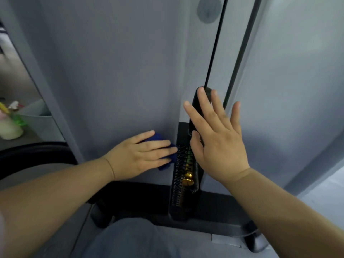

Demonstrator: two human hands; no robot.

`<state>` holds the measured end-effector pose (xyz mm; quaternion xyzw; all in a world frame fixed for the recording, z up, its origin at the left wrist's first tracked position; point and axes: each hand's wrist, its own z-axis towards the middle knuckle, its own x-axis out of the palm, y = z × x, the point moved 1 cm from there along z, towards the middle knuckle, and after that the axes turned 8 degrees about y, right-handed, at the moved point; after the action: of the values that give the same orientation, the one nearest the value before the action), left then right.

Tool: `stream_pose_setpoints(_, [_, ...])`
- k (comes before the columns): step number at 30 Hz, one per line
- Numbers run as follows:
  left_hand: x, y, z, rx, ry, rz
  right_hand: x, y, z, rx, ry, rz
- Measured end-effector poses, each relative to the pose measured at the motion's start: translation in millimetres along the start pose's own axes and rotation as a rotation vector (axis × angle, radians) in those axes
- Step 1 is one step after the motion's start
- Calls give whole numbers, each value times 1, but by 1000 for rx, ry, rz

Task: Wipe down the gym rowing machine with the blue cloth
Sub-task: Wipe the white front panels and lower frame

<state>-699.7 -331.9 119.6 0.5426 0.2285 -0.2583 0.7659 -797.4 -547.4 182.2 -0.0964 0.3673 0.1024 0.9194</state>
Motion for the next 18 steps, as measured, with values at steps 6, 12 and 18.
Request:
stream_pose_setpoints(6, [-37, 34, 15, -180, -174, 42, -8, 4, 23, -130, 20, -75])
stream_pose_setpoints(12, [-13, 21, -15, -172, -116, 80, -11, 9, 36, -147, 30, -81])
stream_pose_setpoints(18, [8, 10, -67, -19, 72, 128, -8, 23, 43, -240, 88, -128])
